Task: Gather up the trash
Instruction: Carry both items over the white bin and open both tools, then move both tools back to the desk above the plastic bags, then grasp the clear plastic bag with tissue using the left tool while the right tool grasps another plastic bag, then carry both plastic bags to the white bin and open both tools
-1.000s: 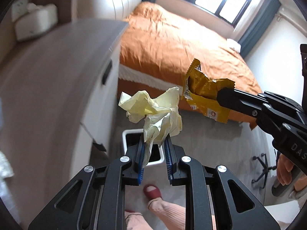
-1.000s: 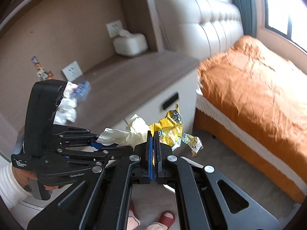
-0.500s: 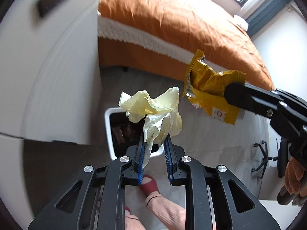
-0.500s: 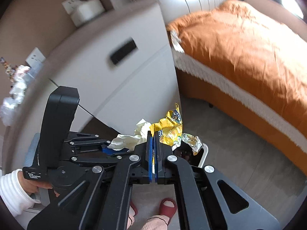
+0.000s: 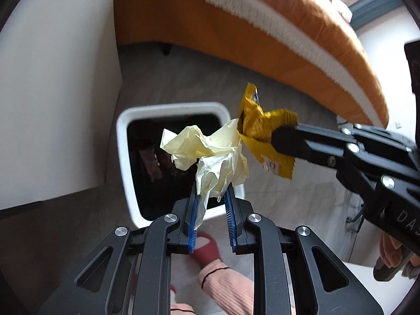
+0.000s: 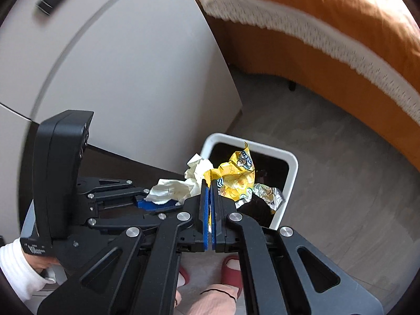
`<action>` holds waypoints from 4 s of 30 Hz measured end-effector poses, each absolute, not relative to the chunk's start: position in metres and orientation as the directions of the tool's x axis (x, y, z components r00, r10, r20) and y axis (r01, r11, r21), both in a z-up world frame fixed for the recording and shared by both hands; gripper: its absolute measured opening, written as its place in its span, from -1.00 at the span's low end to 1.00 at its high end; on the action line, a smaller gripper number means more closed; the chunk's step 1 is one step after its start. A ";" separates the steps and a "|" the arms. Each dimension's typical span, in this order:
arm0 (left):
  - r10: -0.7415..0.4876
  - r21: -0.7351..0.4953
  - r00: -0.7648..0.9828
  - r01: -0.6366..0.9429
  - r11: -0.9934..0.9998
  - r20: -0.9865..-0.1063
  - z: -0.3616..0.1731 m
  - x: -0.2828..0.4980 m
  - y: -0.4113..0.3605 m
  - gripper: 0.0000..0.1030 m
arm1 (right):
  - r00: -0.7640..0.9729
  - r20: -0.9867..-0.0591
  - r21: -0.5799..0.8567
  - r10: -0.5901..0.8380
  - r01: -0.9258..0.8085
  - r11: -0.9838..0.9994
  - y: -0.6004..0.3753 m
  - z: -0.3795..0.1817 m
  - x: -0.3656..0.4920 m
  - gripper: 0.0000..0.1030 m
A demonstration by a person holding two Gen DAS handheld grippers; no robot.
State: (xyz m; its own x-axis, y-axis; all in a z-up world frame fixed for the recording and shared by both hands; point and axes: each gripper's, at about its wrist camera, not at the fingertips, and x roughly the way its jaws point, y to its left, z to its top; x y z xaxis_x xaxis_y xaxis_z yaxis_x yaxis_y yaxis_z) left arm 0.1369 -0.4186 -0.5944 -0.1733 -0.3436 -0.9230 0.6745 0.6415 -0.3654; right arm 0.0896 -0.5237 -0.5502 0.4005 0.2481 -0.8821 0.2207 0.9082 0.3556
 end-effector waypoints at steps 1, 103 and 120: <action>-0.330 -0.358 -0.177 0.676 0.643 -0.927 -0.605 0.137 -0.419 -0.64 | 0.388 -0.886 0.357 0.254 0.222 0.907 -0.524 -0.563 0.093 -0.96; -0.446 -0.361 0.475 0.264 0.895 -0.759 -0.211 0.117 -0.046 -0.82 | 0.377 -0.719 0.469 0.584 -0.357 0.808 -0.172 -0.207 0.199 -0.74; -0.525 -0.278 0.499 0.486 0.828 -0.689 -0.115 0.084 -0.119 -0.82 | 0.634 -0.576 0.426 0.515 -0.306 0.852 -0.246 -0.102 0.111 -0.74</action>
State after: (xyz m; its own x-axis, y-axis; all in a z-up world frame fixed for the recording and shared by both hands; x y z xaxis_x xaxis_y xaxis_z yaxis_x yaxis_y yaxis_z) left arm 0.0842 -0.1191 -0.1151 0.4994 -0.5247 -0.6894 0.4861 0.8284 -0.2783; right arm 0.1110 -0.2458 -0.1024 0.6344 0.5155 -0.5760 -0.3057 0.8518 0.4255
